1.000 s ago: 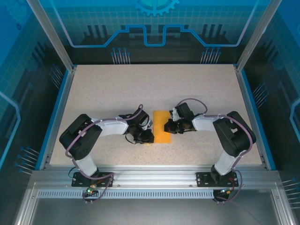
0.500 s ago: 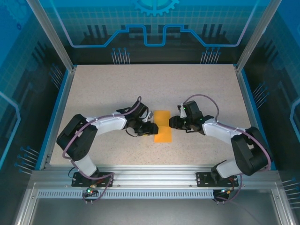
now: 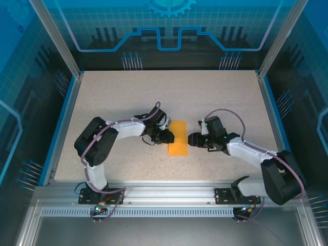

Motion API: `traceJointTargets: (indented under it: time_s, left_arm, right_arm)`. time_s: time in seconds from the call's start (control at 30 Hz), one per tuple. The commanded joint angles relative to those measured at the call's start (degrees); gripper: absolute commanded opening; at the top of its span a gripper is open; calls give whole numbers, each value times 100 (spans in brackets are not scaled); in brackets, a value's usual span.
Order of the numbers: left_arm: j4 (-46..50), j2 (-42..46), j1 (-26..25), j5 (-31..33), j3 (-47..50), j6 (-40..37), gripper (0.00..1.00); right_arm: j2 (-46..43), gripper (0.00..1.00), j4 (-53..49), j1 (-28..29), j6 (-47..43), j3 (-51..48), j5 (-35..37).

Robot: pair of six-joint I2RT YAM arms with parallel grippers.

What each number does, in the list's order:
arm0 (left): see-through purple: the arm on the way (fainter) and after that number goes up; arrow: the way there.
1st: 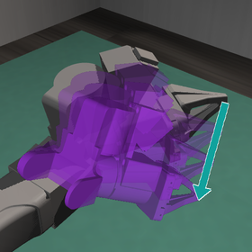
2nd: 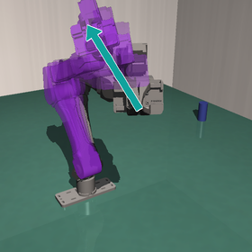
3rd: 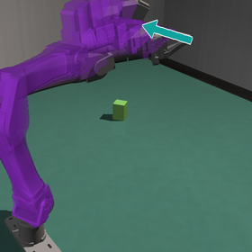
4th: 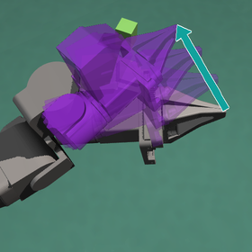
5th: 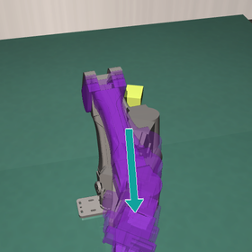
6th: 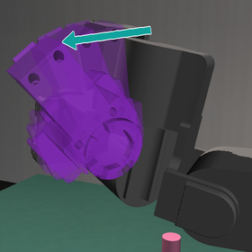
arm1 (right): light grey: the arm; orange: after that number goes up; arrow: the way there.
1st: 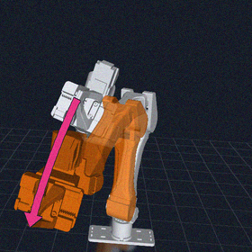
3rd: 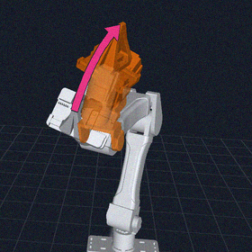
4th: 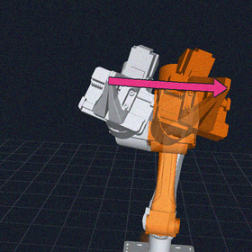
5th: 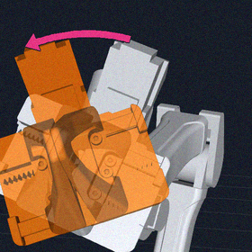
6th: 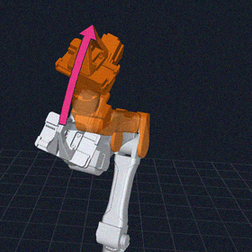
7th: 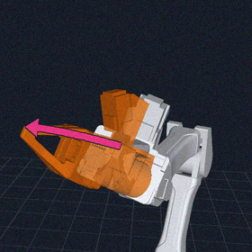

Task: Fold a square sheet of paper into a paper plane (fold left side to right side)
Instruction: Fold the triangle a second time at the center of the table, then turn over the paper at the center of the table.

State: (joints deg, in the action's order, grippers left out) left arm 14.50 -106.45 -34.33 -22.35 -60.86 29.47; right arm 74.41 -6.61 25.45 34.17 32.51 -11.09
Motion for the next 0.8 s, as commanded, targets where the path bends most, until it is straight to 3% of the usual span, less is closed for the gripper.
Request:
traceJointTargets:
  time_s: [0.0, 0.13, 0.77]
  left_arm:
    - [59, 31, 45, 181, -176, -176, 23]
    - [30, 227, 48, 334, 3, -196, 14]
    - [-28, 477, 47, 429, 228, -135, 15]
  right_arm:
    - [43, 49, 45, 35, -53, -94, -211]
    - [276, 49, 289, 121, 74, -20, -479]
    - [1641, 47, 1585, 465, 649, 525, -1120]
